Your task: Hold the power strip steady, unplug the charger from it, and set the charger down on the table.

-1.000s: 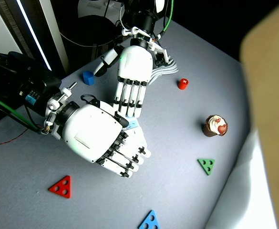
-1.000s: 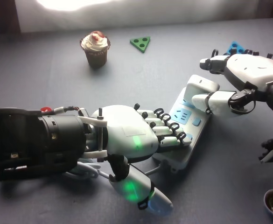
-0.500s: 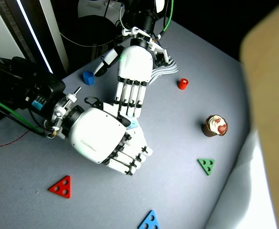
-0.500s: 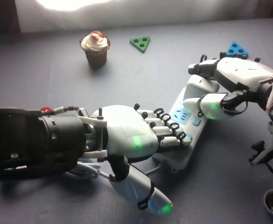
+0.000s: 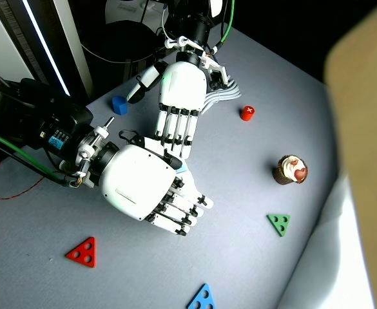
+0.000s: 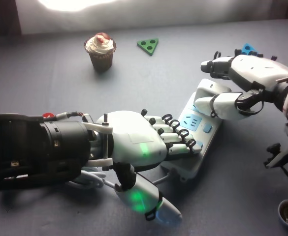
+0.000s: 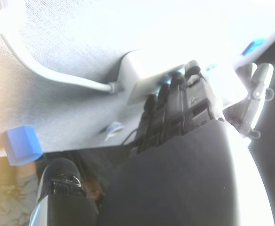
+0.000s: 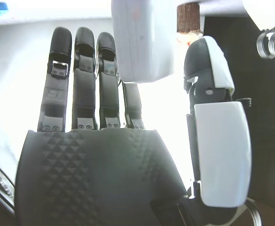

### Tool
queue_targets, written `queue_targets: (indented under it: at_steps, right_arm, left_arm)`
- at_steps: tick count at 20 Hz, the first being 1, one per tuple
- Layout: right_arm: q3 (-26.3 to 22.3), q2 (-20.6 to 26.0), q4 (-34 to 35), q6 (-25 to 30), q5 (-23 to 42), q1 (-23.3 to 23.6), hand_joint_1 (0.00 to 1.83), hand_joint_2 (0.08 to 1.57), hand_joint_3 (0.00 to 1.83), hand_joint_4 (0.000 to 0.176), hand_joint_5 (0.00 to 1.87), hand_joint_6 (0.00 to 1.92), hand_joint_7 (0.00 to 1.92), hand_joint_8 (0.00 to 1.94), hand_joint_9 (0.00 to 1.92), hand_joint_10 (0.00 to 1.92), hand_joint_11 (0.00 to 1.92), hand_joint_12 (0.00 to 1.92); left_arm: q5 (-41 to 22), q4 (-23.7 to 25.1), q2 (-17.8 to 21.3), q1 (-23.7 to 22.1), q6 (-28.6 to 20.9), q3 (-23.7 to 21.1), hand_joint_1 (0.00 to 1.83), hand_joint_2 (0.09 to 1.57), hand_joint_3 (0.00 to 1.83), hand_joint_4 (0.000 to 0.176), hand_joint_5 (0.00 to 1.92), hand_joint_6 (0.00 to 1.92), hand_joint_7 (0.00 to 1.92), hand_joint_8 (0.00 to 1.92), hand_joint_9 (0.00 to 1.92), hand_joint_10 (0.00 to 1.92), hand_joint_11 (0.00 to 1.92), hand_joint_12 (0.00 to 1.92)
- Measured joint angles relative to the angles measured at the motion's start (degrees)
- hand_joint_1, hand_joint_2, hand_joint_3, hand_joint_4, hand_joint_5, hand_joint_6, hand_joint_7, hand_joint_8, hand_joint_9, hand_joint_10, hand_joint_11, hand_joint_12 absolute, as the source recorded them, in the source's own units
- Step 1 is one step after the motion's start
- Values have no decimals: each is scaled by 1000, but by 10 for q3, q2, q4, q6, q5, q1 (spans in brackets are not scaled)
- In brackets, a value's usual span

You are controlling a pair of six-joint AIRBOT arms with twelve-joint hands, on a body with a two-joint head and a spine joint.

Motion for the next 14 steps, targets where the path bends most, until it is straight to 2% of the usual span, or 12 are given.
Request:
queue_targets:
  at_steps: [6,14]
  right_arm:
    - [7,4,12,1,-6,3,720,1129,6,0,398,2,483,0,479,0,228,602]
    - [12,-6,28,0,-19,3,740,1115,0,0,425,5,511,5,505,5,248,604]
  left_arm:
    - [1,-1,0,0,0,0,0,1011,2,0,19,1,36,1,33,0,21,12]
    - [2,-2,0,0,0,0,0,1011,2,0,39,6,61,7,60,8,45,23]
